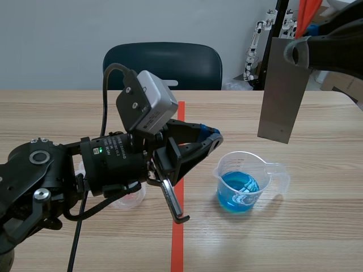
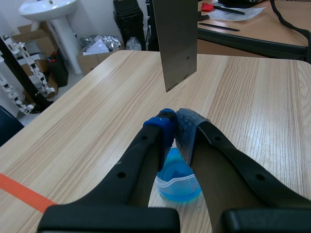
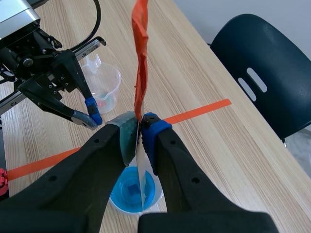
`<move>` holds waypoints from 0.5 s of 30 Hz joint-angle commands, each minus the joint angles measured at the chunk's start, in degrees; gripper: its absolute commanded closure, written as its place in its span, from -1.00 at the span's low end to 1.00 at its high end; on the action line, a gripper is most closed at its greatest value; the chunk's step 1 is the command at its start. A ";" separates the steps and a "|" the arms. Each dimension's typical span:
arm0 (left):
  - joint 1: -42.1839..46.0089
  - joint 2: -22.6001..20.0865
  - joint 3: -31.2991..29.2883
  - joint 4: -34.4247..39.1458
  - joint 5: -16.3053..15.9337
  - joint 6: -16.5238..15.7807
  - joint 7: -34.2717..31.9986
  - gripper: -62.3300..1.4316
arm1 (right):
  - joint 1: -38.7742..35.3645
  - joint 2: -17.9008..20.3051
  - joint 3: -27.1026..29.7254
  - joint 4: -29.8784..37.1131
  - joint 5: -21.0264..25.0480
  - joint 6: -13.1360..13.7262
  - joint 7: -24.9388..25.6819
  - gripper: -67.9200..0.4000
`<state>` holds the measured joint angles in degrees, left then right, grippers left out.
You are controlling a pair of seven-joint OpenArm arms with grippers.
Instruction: Do the redox reaction experiment. move the plate over the left beaker
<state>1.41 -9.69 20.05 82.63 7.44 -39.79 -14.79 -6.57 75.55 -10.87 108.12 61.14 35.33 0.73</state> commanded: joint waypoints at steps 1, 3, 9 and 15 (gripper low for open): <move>0.28 -0.26 -0.98 1.46 -0.85 -0.09 -0.63 0.83 | 0.70 -0.04 0.85 0.31 1.03 -0.20 0.68 0.97; 1.07 -0.74 -2.21 1.92 -1.11 -0.09 -0.76 0.83 | 0.70 -0.04 0.85 0.31 1.05 -0.20 0.68 0.97; 7.19 -3.67 -7.26 7.19 -7.72 -0.09 -0.79 0.83 | 0.70 -0.07 0.85 0.31 1.01 -0.20 0.68 0.97; 16.70 -5.60 -14.32 13.60 -11.80 -0.09 -0.98 0.83 | 0.70 -2.78 0.85 0.31 0.59 -0.20 0.31 0.97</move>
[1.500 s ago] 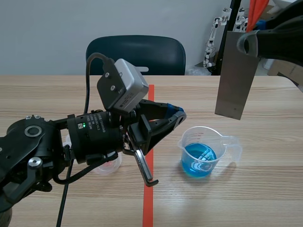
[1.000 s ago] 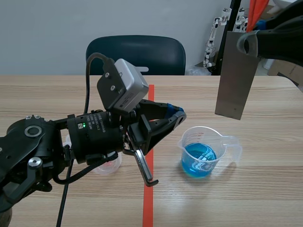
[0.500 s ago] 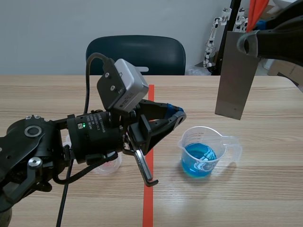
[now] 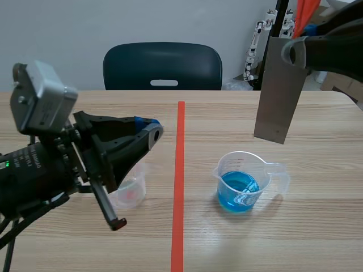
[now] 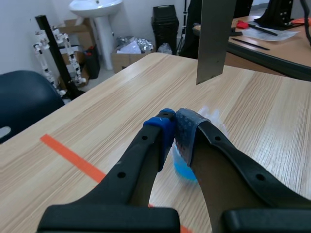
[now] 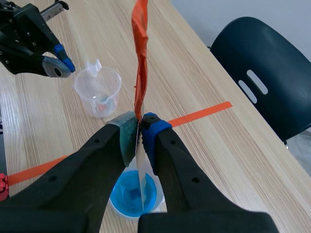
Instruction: Do the redox reaction experiment. move the plate over the left beaker
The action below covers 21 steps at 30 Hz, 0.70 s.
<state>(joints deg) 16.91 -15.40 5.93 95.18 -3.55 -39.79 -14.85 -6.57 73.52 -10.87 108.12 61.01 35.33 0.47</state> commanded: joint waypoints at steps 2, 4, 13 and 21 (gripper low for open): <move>4.70 0.11 -2.45 2.86 -0.79 -0.09 -2.19 0.83 | 0.70 -2.23 0.85 0.31 0.72 -0.20 -0.17 0.97; 8.41 0.11 -4.44 4.50 -0.79 -0.09 -4.15 0.83 | 0.70 -3.58 0.85 0.31 0.72 -0.20 -0.52 0.97; 22.45 1.20 -9.64 6.91 -0.72 -0.09 -12.48 0.82 | 1.57 -12.50 0.85 0.33 -3.17 -0.22 -3.28 0.97; 30.56 10.93 -13.35 6.88 -0.31 3.98 -14.25 -1.00 | 8.39 -24.28 0.79 0.33 -3.15 -0.20 -17.16 0.97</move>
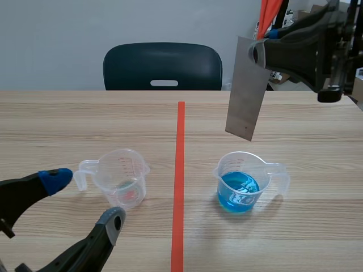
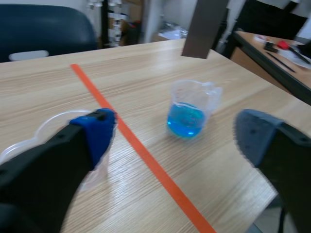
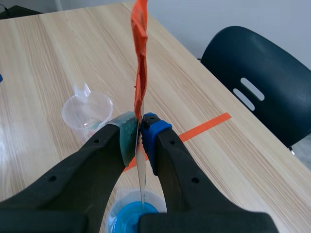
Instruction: Do the redox reaction experiment. move the plate over the left beaker
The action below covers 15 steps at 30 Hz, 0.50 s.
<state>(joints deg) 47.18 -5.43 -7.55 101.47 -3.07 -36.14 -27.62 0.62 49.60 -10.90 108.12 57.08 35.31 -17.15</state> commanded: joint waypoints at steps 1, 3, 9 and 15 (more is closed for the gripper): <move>0.96 2.10 0.07 0.59 -0.81 1.07 -2.27 -1.00 | 1.88 -1.99 0.81 0.33 0.79 -0.17 -1.36 0.97; 2.14 3.98 0.07 0.59 -0.79 1.16 -3.32 -1.00 | 3.10 -5.22 0.79 0.33 0.79 -0.15 -4.70 0.97; 3.28 5.44 0.02 0.57 -0.35 3.91 -1.07 -1.00 | 6.14 -12.92 -0.31 0.33 0.76 0.04 -11.30 0.97; 3.50 5.62 -1.99 0.48 -0.59 3.98 4.13 -1.00 | 9.42 -18.73 -4.68 0.31 -2.47 0.04 -14.86 0.97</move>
<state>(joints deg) 50.63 0.58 -8.97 101.43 -2.92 -32.10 -22.55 8.80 30.92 -15.27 108.09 54.37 35.35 -32.99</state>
